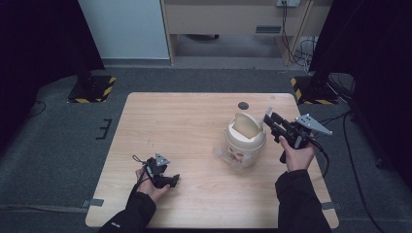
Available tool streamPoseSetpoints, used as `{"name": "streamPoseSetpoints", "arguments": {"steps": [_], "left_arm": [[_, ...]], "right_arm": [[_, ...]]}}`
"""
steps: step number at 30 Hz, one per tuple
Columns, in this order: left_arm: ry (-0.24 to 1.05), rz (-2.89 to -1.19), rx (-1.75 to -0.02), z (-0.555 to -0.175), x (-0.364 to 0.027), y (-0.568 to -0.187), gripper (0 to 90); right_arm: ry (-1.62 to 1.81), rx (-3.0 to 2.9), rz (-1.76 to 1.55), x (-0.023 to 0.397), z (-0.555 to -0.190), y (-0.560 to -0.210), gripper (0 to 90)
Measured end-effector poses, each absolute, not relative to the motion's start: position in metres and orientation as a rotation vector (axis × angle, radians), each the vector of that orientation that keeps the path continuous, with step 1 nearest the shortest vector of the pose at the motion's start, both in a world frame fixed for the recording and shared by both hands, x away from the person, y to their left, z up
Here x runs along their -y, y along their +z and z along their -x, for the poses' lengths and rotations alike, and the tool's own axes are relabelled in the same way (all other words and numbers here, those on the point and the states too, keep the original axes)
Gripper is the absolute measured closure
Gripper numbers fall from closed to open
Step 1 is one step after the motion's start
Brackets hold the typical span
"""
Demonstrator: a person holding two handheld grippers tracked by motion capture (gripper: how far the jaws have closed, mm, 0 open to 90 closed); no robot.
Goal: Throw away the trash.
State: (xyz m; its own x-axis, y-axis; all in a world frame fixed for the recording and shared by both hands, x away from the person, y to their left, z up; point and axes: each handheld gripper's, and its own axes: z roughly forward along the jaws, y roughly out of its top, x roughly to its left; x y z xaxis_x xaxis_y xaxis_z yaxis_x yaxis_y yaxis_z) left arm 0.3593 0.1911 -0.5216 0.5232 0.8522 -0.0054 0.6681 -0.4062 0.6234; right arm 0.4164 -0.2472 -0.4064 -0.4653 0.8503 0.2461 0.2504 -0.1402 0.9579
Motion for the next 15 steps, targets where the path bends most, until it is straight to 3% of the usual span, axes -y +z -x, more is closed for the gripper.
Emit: {"name": "streamPoseSetpoints", "arguments": {"steps": [7, 15], "left_arm": [[0.428, -2.192, -1.226, -0.359, -0.191, -0.523, 20.6], [0.428, -2.19, -1.225, -0.358, -0.19, -0.523, 19.1]], "right_arm": [[1.569, -1.743, -1.263, 0.259, -0.405, -0.43, 28.8], [1.453, -1.825, -1.357, 0.284, -0.398, -0.454, 20.2]]}}
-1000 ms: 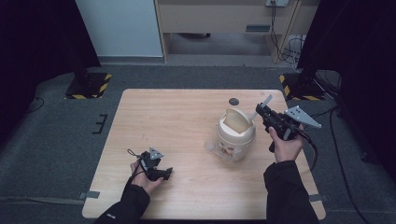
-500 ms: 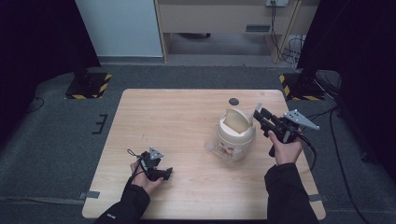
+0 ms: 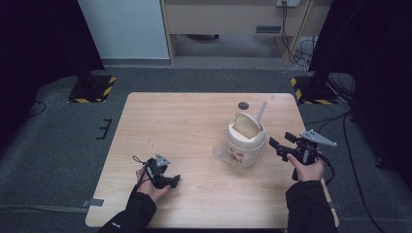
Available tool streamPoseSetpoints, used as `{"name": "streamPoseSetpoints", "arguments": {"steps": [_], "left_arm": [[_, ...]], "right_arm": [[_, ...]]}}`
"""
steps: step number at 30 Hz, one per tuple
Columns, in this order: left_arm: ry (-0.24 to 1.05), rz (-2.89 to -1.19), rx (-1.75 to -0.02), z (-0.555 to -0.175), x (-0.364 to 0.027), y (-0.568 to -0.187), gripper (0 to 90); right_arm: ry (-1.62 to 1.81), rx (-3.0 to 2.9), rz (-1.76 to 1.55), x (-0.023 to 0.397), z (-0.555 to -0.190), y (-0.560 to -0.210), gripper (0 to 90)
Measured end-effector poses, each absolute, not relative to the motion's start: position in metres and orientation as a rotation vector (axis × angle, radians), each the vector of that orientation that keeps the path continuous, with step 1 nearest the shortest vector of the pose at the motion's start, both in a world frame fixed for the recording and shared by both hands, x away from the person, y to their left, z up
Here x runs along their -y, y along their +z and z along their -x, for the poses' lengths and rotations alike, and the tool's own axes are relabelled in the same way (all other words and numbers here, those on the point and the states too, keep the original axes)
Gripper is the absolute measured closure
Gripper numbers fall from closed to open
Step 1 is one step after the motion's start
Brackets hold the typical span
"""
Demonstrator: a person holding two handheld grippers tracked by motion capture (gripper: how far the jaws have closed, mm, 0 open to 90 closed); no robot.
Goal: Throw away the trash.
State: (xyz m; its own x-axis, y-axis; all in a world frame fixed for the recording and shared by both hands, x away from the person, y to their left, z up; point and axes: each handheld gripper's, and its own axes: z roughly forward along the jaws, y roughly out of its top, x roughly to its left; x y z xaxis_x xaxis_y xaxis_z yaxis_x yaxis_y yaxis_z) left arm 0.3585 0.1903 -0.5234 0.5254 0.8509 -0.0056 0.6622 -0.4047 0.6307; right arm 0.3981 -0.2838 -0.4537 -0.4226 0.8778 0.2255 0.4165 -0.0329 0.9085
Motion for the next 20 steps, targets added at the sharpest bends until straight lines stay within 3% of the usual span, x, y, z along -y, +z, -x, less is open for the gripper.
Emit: {"name": "streamPoseSetpoints", "arguments": {"steps": [20], "left_arm": [[0.433, -2.181, -1.213, -0.359, -0.186, -0.528, 8.0]], "right_arm": [[0.978, -2.095, -1.474, 0.3, -0.399, -0.514, 11.9]]}}
